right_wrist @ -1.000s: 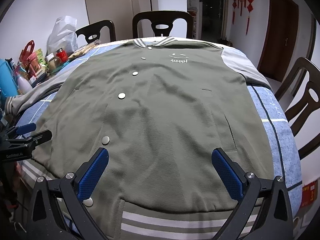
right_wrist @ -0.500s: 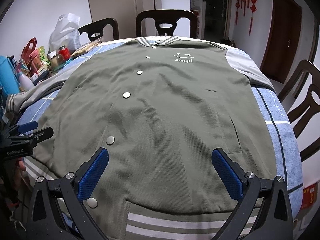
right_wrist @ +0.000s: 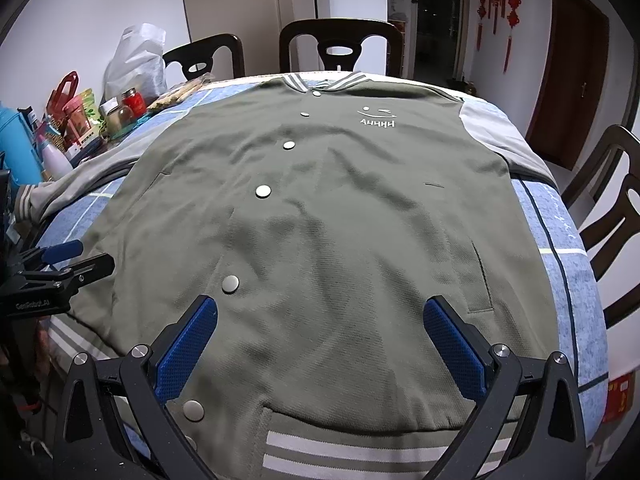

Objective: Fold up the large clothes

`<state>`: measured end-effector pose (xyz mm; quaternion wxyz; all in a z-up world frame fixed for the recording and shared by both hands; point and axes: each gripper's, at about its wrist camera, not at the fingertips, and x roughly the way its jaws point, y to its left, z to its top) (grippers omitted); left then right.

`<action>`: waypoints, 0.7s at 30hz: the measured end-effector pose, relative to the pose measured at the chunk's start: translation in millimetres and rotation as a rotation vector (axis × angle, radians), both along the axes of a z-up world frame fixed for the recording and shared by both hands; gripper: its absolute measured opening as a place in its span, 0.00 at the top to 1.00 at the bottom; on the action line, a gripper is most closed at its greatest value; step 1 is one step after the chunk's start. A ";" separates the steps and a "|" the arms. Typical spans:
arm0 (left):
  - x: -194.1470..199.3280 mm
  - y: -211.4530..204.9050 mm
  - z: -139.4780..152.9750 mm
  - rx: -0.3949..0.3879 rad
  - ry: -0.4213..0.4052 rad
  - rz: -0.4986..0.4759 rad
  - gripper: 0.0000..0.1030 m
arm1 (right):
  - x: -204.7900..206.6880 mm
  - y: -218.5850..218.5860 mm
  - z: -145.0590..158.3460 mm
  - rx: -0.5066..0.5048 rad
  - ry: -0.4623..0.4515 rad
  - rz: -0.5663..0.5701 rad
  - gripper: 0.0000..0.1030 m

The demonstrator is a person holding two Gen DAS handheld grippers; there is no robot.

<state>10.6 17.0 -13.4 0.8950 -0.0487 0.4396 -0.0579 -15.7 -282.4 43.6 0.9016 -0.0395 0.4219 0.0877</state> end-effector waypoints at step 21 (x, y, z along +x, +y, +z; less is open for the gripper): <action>-3.1 8.5 -0.4 0.030 -0.021 0.017 0.02 | 3.2 10.2 -0.3 -0.008 0.006 0.017 0.00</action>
